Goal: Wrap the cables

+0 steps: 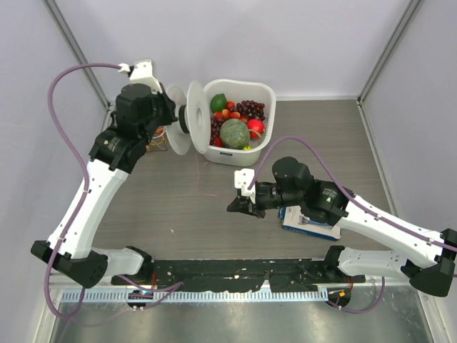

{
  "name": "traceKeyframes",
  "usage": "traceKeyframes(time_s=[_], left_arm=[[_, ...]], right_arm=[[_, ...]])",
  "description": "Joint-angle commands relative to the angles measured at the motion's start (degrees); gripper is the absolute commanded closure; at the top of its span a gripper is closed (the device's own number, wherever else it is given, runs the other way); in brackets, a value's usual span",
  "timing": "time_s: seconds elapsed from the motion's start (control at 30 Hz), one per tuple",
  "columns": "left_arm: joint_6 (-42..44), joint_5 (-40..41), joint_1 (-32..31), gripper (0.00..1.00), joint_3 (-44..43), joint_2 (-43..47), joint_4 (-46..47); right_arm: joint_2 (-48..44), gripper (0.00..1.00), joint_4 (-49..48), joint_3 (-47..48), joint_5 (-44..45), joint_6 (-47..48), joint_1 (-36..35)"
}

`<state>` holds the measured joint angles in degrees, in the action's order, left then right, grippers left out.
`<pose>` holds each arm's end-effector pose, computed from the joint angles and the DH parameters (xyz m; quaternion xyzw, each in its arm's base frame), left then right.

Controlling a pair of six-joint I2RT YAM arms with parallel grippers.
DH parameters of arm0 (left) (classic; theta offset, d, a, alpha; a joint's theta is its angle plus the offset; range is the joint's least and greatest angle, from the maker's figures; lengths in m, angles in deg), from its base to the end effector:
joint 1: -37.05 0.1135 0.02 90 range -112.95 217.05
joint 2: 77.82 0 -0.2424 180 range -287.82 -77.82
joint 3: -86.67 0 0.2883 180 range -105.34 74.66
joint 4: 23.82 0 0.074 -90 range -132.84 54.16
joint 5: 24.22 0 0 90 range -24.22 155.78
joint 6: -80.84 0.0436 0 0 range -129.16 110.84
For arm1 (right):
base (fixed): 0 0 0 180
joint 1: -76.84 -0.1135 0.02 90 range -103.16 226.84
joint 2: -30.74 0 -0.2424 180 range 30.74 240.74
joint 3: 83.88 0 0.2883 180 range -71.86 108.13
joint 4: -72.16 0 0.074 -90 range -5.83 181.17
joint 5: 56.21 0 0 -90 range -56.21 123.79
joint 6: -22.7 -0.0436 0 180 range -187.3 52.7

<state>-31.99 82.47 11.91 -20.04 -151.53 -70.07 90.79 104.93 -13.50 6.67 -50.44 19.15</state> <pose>0.2828 -0.1189 0.4767 -0.0744 0.7773 -0.1457 0.6074 0.1365 0.2531 0.3322 -0.5931 0.5640 0.3712 0.4386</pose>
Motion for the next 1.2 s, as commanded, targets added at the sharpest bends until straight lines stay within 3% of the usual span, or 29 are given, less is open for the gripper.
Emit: traceKeyframes(time_s=[0.0, 0.33, 0.5, 0.87, 1.17], left_arm=[[6.2, 3.4, -3.8, 1.0, 3.6, 3.7, 6.1], [10.4, -0.6, -9.3, 1.0, 12.0, 4.8, 5.9], [14.7, -10.6, -9.9, 1.0, 16.6, 7.6, 5.6], [18.7, -36.6, -9.9, 1.0, 23.2, 15.5, 5.4], [19.1, -41.5, -9.8, 1.0, 21.4, 13.6, -0.1]], right_arm=[[1.1, 0.99, 9.3, 10.2, 0.7, 12.7, -1.5], [6.1, 0.99, 10.5, 26.4, 2.2, 17.3, -2.8], [7.4, 0.99, 7.8, 28.5, 9.9, 17.5, -1.9], [13.5, 0.99, 3.2, 34.9, 5.0, 3.0, 19.7], [18.0, 0.99, 2.3, 39.1, 3.3, -0.5, 23.9]])
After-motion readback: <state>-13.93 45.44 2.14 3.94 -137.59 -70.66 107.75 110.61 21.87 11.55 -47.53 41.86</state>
